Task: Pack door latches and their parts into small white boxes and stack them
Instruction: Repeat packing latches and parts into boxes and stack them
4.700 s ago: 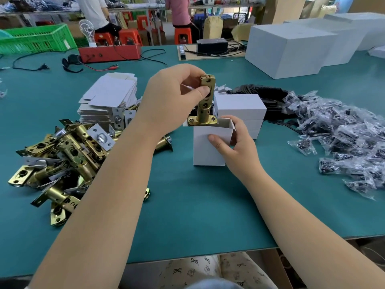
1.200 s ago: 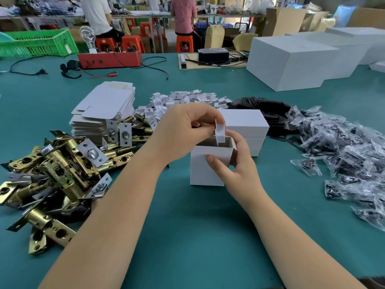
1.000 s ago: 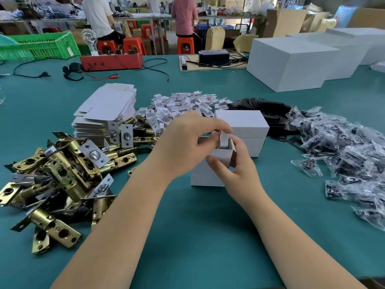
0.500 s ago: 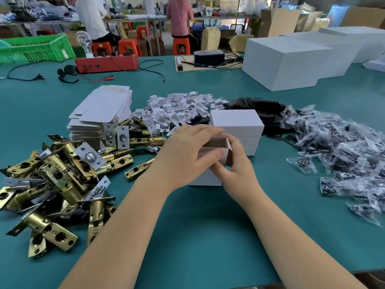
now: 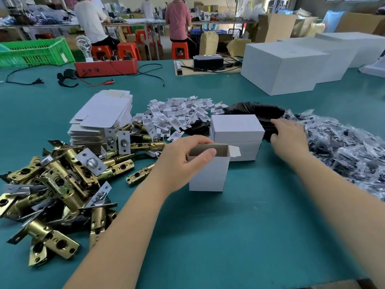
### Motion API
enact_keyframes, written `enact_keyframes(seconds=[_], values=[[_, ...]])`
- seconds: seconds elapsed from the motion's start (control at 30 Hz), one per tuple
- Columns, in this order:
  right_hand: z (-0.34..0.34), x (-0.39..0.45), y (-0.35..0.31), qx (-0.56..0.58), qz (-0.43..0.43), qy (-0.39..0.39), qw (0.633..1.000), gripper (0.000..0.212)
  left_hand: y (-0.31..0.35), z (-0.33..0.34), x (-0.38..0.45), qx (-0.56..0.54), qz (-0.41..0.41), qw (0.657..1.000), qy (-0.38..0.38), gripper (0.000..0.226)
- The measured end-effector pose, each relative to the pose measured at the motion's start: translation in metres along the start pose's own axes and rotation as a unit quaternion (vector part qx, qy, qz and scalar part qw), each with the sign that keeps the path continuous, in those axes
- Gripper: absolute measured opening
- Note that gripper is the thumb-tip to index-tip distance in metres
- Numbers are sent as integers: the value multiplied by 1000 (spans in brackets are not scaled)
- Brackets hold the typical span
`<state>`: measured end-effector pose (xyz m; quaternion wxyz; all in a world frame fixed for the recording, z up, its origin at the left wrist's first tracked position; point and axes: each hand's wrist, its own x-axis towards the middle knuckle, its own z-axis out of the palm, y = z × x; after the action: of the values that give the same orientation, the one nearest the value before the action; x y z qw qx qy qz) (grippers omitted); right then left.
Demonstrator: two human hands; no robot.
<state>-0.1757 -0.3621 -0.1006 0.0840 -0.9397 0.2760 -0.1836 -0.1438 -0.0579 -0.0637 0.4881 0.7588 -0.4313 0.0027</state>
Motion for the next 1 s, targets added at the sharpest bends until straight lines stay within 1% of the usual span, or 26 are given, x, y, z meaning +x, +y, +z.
enact_keyframes(seconds=[0.07,0.13,0.17,0.27,0.3,0.33,0.4,0.47,0.53,0.6,0.63,0.67,0.73,0.8,0.87,0.9,0.93,1.0], values=[[6,17,7,-103,-13,-43,994,53,-3,1,-1,-4,-3,1000,11,13],[10,25,9,-142,-17,-72,987,52,-6,2,0,-7,-8,1000,15,13],[12,27,8,-153,-22,-66,986,49,-7,3,0,-7,-11,1000,15,13],[13,25,3,-180,-63,-4,982,40,-8,2,3,8,-7,1000,14,13],[14,24,2,-179,-80,1,981,39,-8,1,3,11,-5,1000,15,12],[15,22,0,-163,-89,-1,983,39,-9,1,3,10,-4,1000,16,12],[15,17,-6,-88,-75,2,993,38,-8,1,2,7,-7,1000,17,12],[13,10,-11,2,-43,39,998,33,-8,3,3,7,-14,1000,15,13],[10,3,-11,73,-5,75,995,29,-6,4,4,8,-22,1000,9,13],[6,-3,-9,171,56,81,980,24,-5,5,5,12,-28,1000,0,15],[4,-6,-7,244,95,74,962,21,-4,5,5,13,-31,999,-5,17],[0,-10,-8,319,135,75,935,17,-3,4,3,11,-34,999,-7,17],[-4,-13,-10,446,204,103,865,13,-4,5,4,-3,-52,999,-1,15],[-12,-21,-16,551,245,132,786,9,-2,8,3,-17,-71,997,33,17],[-25,-32,-27,638,250,142,714,9,2,11,0,-13,-80,995,66,23],[-32,-39,-33,669,238,143,689,10,5,12,-1,-15,-82,994,75,23],[-39,-48,-41,692,217,143,673,9,7,12,-3,-21,-83,993,80,20],[-49,-68,-58,720,164,140,660,7,10,14,-6,-35,-78,993,83,12]])
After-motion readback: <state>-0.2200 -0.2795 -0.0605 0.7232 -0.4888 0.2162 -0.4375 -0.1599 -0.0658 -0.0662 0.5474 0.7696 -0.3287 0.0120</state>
